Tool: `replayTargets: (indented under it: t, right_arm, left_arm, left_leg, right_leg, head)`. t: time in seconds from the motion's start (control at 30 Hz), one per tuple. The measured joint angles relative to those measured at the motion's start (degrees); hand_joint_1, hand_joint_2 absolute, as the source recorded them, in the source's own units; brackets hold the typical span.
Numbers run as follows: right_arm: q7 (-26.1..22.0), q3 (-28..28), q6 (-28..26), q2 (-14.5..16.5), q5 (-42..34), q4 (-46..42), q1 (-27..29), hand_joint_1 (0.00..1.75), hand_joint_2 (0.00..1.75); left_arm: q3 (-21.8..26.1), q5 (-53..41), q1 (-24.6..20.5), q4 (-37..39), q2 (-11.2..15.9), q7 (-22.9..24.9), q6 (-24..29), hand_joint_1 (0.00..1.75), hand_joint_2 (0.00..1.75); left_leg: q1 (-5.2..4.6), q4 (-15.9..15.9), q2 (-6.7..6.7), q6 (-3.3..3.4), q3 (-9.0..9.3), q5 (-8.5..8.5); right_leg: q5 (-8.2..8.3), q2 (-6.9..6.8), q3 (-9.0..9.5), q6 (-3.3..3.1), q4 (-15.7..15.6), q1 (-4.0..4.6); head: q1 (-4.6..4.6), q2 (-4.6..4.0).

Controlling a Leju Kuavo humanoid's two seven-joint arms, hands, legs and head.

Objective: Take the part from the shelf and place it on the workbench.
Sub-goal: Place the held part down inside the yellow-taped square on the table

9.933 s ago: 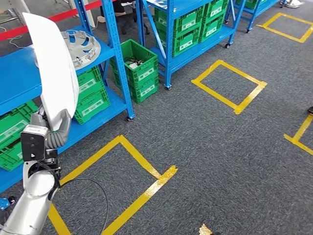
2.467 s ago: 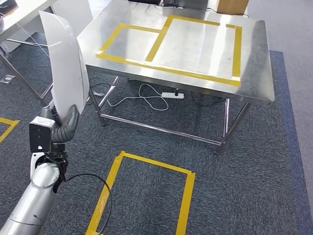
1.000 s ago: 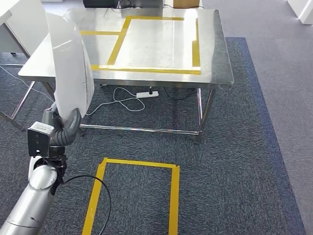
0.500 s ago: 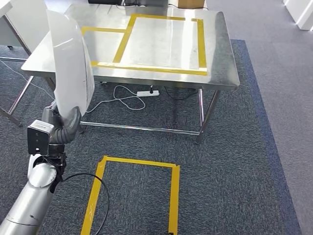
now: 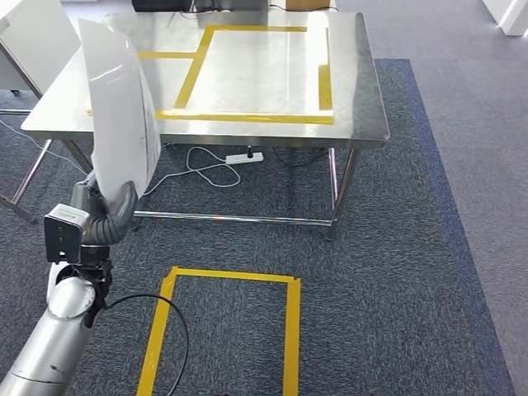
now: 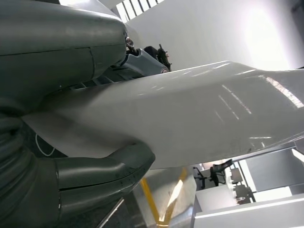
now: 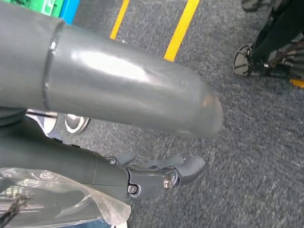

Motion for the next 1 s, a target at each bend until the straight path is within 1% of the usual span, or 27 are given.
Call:
replayTargets:
  t: [0.03,0.07,0.1,0.13,0.2,0.27,0.3,0.33,0.4,0.43,0.47,0.5,0.53,0.57,0.6,0.63,0.67,0.73,0.77,0.8,0.83,0.87,0.9,0.93,0.97,1.0]
  right_arm:
    - [0.0,0.0,0.0,0.0,0.0,0.0,0.0,0.0,0.0]
    - [0.0,0.0,0.1,0.0,0.0,0.0,0.0,0.0,0.0]
    - [0.0,0.0,0.1,0.1,0.0,0.0,-0.1,0.0,0.0]
    - [0.0,0.0,0.2,0.1,0.0,0.0,-0.1,0.0,0.0]
    - [0.0,0.0,0.2,0.1,0.0,0.0,-0.1,0.0,0.0]
    - [0.0,0.0,0.2,0.1,0.0,0.0,0.0,0.0,0.0]
    - [0.0,0.0,0.2,0.0,0.0,0.0,0.0,0.0,0.0]
    - [0.0,0.0,0.2,0.0,0.0,0.0,-0.1,0.0,0.0]
    - [0.0,0.0,0.3,0.0,0.0,0.0,0.0,0.0,0.0]
    - [0.1,0.0,0.3,0.0,0.0,0.0,0.1,0.0,0.0]
    - [0.1,0.0,0.3,0.0,0.0,0.0,0.1,0.0,0.0]
    - [0.1,0.0,0.3,0.0,0.0,0.0,0.2,0.0,0.0]
    - [0.2,0.0,0.3,0.0,0.0,0.0,0.2,0.0,0.0]
    - [0.2,0.0,0.3,0.0,0.0,0.0,0.1,0.0,0.0]
    - [0.2,0.0,0.3,0.0,0.0,0.0,0.1,0.0,0.0]
    - [0.1,0.0,0.3,0.0,0.0,0.0,0.0,0.0,0.0]
    - [0.2,0.0,0.3,0.0,0.0,0.0,0.0,0.0,0.0]
    - [0.2,0.0,0.3,0.0,0.0,0.0,0.1,0.0,0.0]
    - [0.2,0.0,0.3,0.0,0.0,0.0,0.1,0.0,0.0]
    - [0.1,0.0,0.3,0.0,0.0,0.0,0.2,0.0,0.0]
    - [0.1,0.0,0.3,0.0,0.0,0.0,0.1,0.0,0.0]
    - [0.1,0.0,0.3,0.0,0.0,0.0,0.1,0.0,0.0]
    - [0.1,0.0,0.3,0.0,0.0,0.0,0.1,0.0,0.0]
    - [0.2,0.0,0.3,0.0,0.0,0.0,0.1,0.0,0.0]
    - [0.2,0.0,0.3,0.0,0.0,0.0,0.2,0.0,0.0]
    - [0.2,0.0,0.3,0.0,0.0,0.0,0.2,0.0,0.0]
  left_arm:
    - [0.0,0.0,0.0,0.0,0.0,0.0,0.0,1.75,1.75]
    - [0.0,0.0,-0.1,0.0,0.0,0.0,0.0,1.75,1.75]
    - [0.0,0.0,-0.2,0.0,0.1,0.0,0.0,1.75,1.75]
    - [0.0,0.0,-0.2,0.0,0.1,0.0,0.0,1.75,1.75]
    - [0.0,0.0,-0.3,0.0,0.1,0.0,0.0,1.75,1.75]
    - [0.0,0.0,-0.3,-0.1,0.1,0.0,0.0,1.75,1.75]
    - [0.0,0.0,-0.3,-0.1,0.1,0.0,0.0,1.75,1.75]
    - [0.0,0.0,-0.4,-0.2,0.1,0.0,0.0,1.75,1.75]
    - [0.0,0.0,-0.3,-0.2,0.0,0.0,0.0,1.75,1.75]
    - [0.0,0.0,-0.2,-0.2,0.0,0.0,-0.1,1.75,1.75]
    - [0.0,0.0,-0.1,-0.2,-0.1,0.0,-0.1,1.75,1.75]
    - [0.0,0.0,-0.1,-0.2,-0.1,0.0,-0.1,1.75,1.75]
    - [0.0,0.0,-0.1,-0.2,-0.1,0.0,-0.1,1.75,1.75]
    - [0.0,0.0,-0.1,-0.2,-0.1,0.0,-0.1,1.75,1.75]
    - [0.0,0.0,-0.1,-0.2,-0.1,0.0,-0.2,1.75,1.75]
    - [0.0,0.0,-0.2,-0.2,-0.1,0.0,-0.2,1.75,1.75]
    - [0.0,0.0,-0.2,-0.2,-0.1,0.0,-0.3,1.75,1.75]
    - [0.0,0.0,-0.2,-0.3,-0.1,0.0,-0.3,1.75,1.75]
    - [0.0,0.0,-0.2,-0.3,-0.1,0.0,-0.3,1.75,1.75]
    - [0.0,0.0,-0.3,-0.3,-0.1,0.0,-0.3,1.75,1.75]
    - [0.0,0.0,-0.3,-0.4,0.0,0.0,-0.3,1.75,1.75]
    - [0.0,0.0,-0.3,-0.4,0.0,0.0,-0.3,1.75,1.75]
    - [0.0,0.0,-0.2,-0.4,0.0,0.0,-0.3,1.75,1.75]
    - [0.0,0.0,0.0,-0.4,0.0,0.0,-0.3,1.75,1.75]
    - [0.0,0.0,0.1,-0.4,0.0,0.0,-0.3,1.75,1.75]
    - [0.0,0.0,0.2,-0.4,0.0,0.0,-0.3,1.75,1.75]
  left_leg:
    - [-0.06,-3.7,-0.03,0.36,1.54,2.51]
    - [-0.2,-7.5,-0.08,0.78,3.22,4.47]
    - [-0.34,-10.8,-0.11,1.13,4.62,5.68]
    - [-0.47,-12.8,-0.13,1.36,5.41,6.03]
    - [-0.59,-14.0,-0.16,1.52,5.72,5.62]
    - [-0.26,-14.7,-0.11,1.77,6.12,5.78]
    - [-0.08,-15.1,-0.06,1.98,6.39,5.89]
    - [0.06,-15.4,-0.01,2.19,6.63,5.94]
    - [-0.01,-15.4,0.02,2.49,6.74,5.79]
    - [-0.04,-15.4,0.02,2.57,6.77,5.71]
    - [-0.05,-15.4,0.01,2.57,6.85,5.62]
    - [-0.02,-15.4,-0.01,2.52,6.99,5.49]
    - [0.01,-15.3,-0.04,2.38,7.2,5.32]
    - [-0.02,-15.2,-0.07,2.14,7.38,5.09]
    - [-0.12,-15.0,-0.1,1.85,7.44,4.85]
    - [-0.24,-14.8,-0.12,1.57,7.45,4.67]
    - [-0.34,-14.8,-0.13,1.31,7.43,4.56]
    - [-0.3,-14.8,-0.12,0.83,7.53,4.34]
    - [-0.24,-14.4,-0.12,0.53,7.49,3.95]
    - [-0.18,-13.0,-0.13,0.21,6.99,3.11]
    - [-0.1,-10.4,-0.13,-0.09,5.86,1.8]
    - [-0.01,-6.8,-0.15,-0.33,4.14,0.27]
    - [0.08,-2.7,-0.15,-0.5,2.04,-1.2]
    - [0.15,0.4,-0.15,-0.6,0.21,-1.95]
    - [0.19,1.8,-0.14,-0.63,-0.86,-1.6]
    - [0.22,1.0,-0.14,-0.56,-0.9,-0.09]
  right_leg:
    - [-0.13,0.09,0.24,0.03,0.0,0.04]
    - [-0.27,0.17,0.42,0.12,0.0,0.13]
    - [-0.37,0.25,0.46,0.29,0.1,0.21]
    - [-0.41,0.28,0.35,0.52,0.1,0.26]
    - [-0.35,0.27,0.14,1.13,-0.1,0.27]
    - [-0.82,0.16,-0.18,1.74,0.3,0.24]
    - [-1.72,0.1,-0.85,2.01,1.6,0.24]
    - [-3.15,0.05,-2.22,2.24,4.3,0.17]
    - [-6.21,-0.02,-6.12,2.65,11.9,0.05]
    - [-6.83,-0.03,-7.78,2.81,14.8,0.0]
    - [-6.26,-0.04,-8.45,2.93,15.5,-0.01]
    - [-4.6,-0.07,-7.95,2.98,13.9,-0.04]
    - [-2.28,-0.15,-6.42,3.0,10.3,-0.09]
    - [-0.48,-0.26,-4.48,2.97,6.3,-0.09]
    - [0.62,-0.33,-2.7,2.77,2.8,-0.08]
    - [0.97,-0.39,-1.53,2.52,0.7,-0.04]
    - [0.66,-0.37,-1.0,2.19,0.0,0.06]
    - [0.56,-0.32,-0.71,1.43,-0.3,0.06]
    - [0.52,-0.3,-0.49,1.07,-0.4,-0.02]
    - [0.45,-0.29,-0.23,0.71,-0.5,-0.15]
    - [0.36,-0.29,0.06,0.39,-0.6,-0.28]
    - [0.17,-0.29,0.29,0.16,-0.6,-0.28]
    - [-0.03,-0.28,0.51,-0.01,-0.6,-0.28]
    - [-0.24,-0.24,0.76,-0.08,-0.6,-0.28]
    - [-0.49,-0.18,1.08,-0.08,-0.6,-0.28]
    - [-0.8,-0.09,1.5,-0.01,-0.6,-0.28]
  head:
    - [-0.01,0.0]
    - [0.02,0.0]
    - [0.02,0.0]
    - [0.02,0.0]
    - [0.01,0.0]
    - [0.06,0.0]
    - [0.1,0.0]
    - [0.18,0.0]
    - [0.27,0.0]
    - [0.27,0.0]
    - [0.28,0.0]
    - [0.29,0.0]
    - [0.29,0.0]
    - [0.29,0.0]
    - [0.26,0.0]
    - [0.23,0.0]
    - [0.19,0.0]
    - [0.18,0.0]
    - [0.16,0.0]
    - [0.08,0.0]
    - [-0.02,0.0]
    - [-0.1,0.0]
    - [-0.16,0.0]
    - [-0.15,0.0]
    - [-0.14,0.0]
    - [-0.15,0.0]
